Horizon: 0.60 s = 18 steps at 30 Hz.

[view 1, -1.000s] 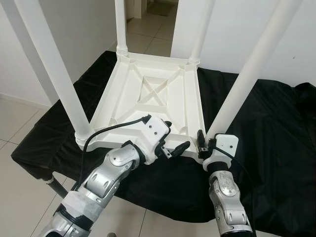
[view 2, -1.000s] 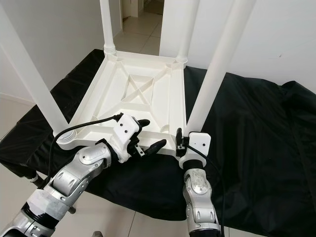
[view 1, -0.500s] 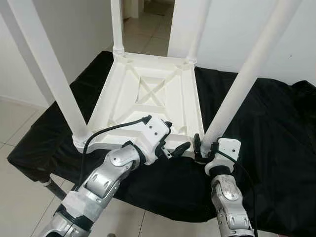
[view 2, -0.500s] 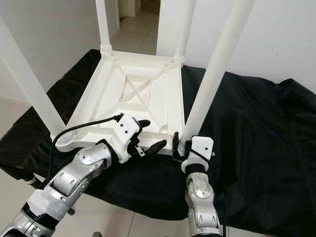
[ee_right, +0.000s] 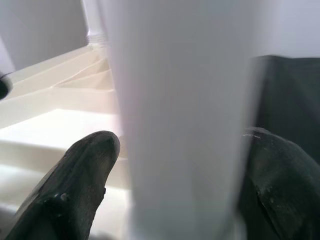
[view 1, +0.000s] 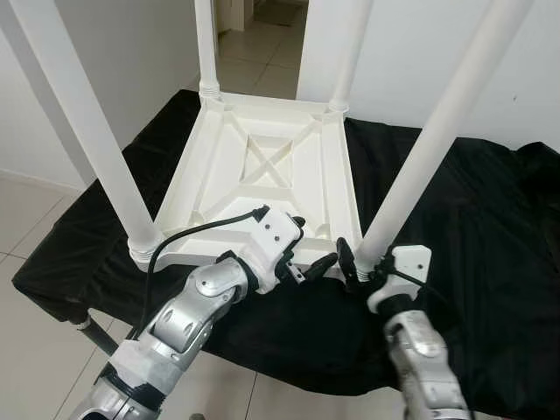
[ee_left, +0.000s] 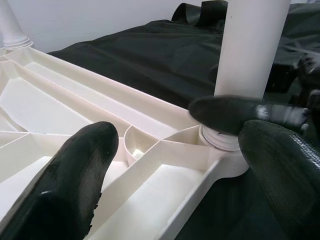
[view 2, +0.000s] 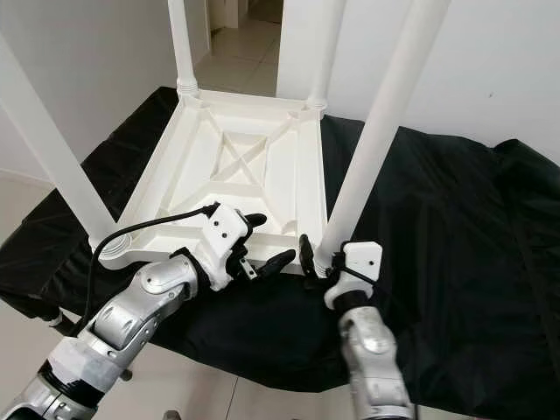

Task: Building children table

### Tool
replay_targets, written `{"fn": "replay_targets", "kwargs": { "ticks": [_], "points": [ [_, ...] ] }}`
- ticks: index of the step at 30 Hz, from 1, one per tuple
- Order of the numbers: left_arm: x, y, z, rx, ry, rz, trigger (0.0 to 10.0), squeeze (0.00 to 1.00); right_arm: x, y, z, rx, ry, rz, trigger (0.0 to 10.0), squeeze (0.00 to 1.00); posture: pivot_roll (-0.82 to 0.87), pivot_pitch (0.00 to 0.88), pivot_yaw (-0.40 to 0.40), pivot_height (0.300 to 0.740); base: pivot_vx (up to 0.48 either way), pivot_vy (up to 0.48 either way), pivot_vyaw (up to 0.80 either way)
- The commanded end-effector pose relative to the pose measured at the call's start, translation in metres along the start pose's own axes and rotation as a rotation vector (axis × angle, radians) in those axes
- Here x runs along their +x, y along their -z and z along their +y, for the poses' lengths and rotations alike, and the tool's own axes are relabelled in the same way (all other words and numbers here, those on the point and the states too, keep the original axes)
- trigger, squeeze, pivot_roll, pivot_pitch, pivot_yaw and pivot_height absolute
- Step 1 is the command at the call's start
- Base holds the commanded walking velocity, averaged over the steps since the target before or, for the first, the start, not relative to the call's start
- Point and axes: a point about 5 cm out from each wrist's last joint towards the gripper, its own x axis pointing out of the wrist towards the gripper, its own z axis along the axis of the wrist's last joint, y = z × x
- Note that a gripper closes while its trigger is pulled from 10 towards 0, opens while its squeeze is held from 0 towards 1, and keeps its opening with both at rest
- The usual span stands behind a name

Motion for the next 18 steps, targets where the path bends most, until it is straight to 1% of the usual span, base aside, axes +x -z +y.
{"fn": "replay_targets", "kwargs": {
  "ticks": [1, 2, 3, 5, 6, 9, 10, 12, 13, 14, 16, 17, 18],
  "points": [
    [0.0, -0.001, -0.008, 0.012, 0.11, 0.001, 10.0, 0.0, 0.0, -0.004, -0.011, -0.007, -0.056, -0.005, 10.0, 0.0, -0.05, 0.0, -0.059, 0.74, 0.0, 0.0, 0.0],
    [0.0, -0.001, -0.008, 0.022, 0.109, -0.004, 10.0, 0.0, 0.002, -0.007, -0.018, -0.021, -0.111, 0.001, 10.0, 0.0, -0.05, 0.0, -0.059, 0.74, 0.0, 0.0, 0.0],
    [0.0, -0.001, -0.008, 0.022, 0.109, -0.004, 10.0, 0.0, 0.002, -0.007, -0.018, -0.021, -0.111, 0.001, 10.0, 0.0, -0.05, 0.0, -0.059, 0.74, 0.0, 0.0, 0.0],
    [0.0, -0.002, -0.008, 0.03, 0.107, -0.009, 10.0, 0.0, 0.005, -0.011, -0.024, -0.027, -0.193, 0.012, 10.0, 0.0, -0.04, 0.0, -0.06, 0.74, 0.0, 0.0, 0.0],
    [0.0, -0.002, -0.008, 0.03, 0.107, -0.009, 10.0, 0.0, 0.005, -0.011, -0.024, -0.027, -0.193, 0.012, 10.0, 0.0, -0.04, 0.0, -0.06, 0.74, 0.0, 0.0, 0.0],
    [0.001, -0.002, -0.008, 0.018, 0.108, -0.003, 10.0, 0.0, 0.01, -0.011, -0.026, -0.049, -0.291, 0.04, 10.0, 0.0, -0.05, 0.0, -0.055, 0.74, 0.0, 0.0, 0.0],
    [0.001, -0.002, -0.008, 0.018, 0.108, -0.003, 10.0, 0.0, 0.01, -0.011, -0.026, -0.049, -0.291, 0.04, 10.0, 0.0, -0.05, 0.0, -0.055, 0.74, 0.0, 0.0, 0.0],
    [0.001, -0.001, -0.009, -0.005, 0.119, 0.016, 10.0, 0.0, 0.016, -0.009, -0.026, -0.057, -0.355, 0.062, 10.0, 0.0, -0.05, 0.0, -0.051, 0.74, 0.0, 0.0, 0.0],
    [0.001, -0.001, -0.009, -0.005, 0.119, 0.016, 10.0, 0.0, 0.016, -0.009, -0.026, -0.057, -0.355, 0.062, 10.0, 0.0, -0.05, 0.0, -0.051, 0.74, 0.0, 0.0, 0.0],
    [0.001, 0.0, -0.009, -0.01, 0.12, 0.028, 10.0, 0.0, 0.019, -0.007, -0.025, -0.065, -0.388, 0.074, 10.0, 0.0, -0.05, 0.0, -0.047, 0.74, 0.0, 0.0, 0.0],
    [0.001, 0.0, -0.009, -0.01, 0.12, 0.028, 10.0, 0.0, 0.019, -0.007, -0.025, -0.065, -0.388, 0.074, 10.0, 0.0, -0.05, 0.0, -0.047, 0.74, 0.0, 0.0, 0.0],
    [0.001, 0.0, -0.008, -0.013, 0.12, 0.034, 10.0, 0.0, 0.023, -0.006, -0.025, -0.069, -0.415, 0.081, 10.0, 0.0, -0.04, 0.0, -0.046, 0.74, 0.0, 0.0, 0.0],
    [0.001, 0.0, -0.008, -0.013, 0.12, 0.034, 10.0, 0.0, 0.023, -0.006, -0.025, -0.069, -0.415, 0.081, 10.0, 0.0, -0.04, 0.0, -0.046, 0.74, 0.0, 0.0, 0.0]
  ]
}}
